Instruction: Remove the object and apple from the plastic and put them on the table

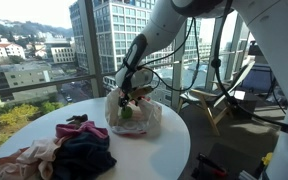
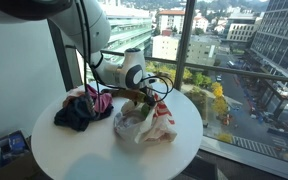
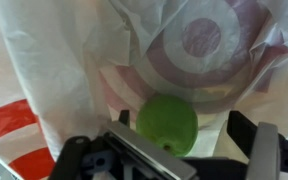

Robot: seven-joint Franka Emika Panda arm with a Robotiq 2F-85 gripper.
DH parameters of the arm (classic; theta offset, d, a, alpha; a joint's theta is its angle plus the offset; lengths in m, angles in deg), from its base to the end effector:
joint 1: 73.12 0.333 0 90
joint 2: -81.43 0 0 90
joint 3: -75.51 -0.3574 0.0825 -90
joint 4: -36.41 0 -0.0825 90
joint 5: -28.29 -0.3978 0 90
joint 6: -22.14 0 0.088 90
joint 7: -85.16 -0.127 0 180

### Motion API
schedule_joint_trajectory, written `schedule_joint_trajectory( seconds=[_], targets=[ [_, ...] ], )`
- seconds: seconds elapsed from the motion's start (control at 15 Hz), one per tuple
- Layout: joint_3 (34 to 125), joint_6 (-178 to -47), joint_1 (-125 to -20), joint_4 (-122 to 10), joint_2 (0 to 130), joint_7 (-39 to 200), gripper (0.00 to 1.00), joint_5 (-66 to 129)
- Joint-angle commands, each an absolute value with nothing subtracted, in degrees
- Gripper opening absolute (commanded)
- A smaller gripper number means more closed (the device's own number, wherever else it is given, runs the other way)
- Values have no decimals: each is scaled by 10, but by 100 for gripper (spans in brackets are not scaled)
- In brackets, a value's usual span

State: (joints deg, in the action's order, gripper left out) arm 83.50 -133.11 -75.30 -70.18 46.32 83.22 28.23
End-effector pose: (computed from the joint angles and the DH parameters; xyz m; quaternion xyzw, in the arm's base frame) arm 0.6907 -0.1155 0.2176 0.9881 -0.0879 0.1176 0.0465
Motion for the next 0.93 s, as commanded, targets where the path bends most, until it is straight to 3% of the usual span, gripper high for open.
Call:
schedule_joint_trajectory(
  seconds=[0.0,0.87],
  targets=[
    [845,-1318,-753,-648,418,811,100,299],
    [829,-1341,-778,-565,342,830,100,285]
  ],
)
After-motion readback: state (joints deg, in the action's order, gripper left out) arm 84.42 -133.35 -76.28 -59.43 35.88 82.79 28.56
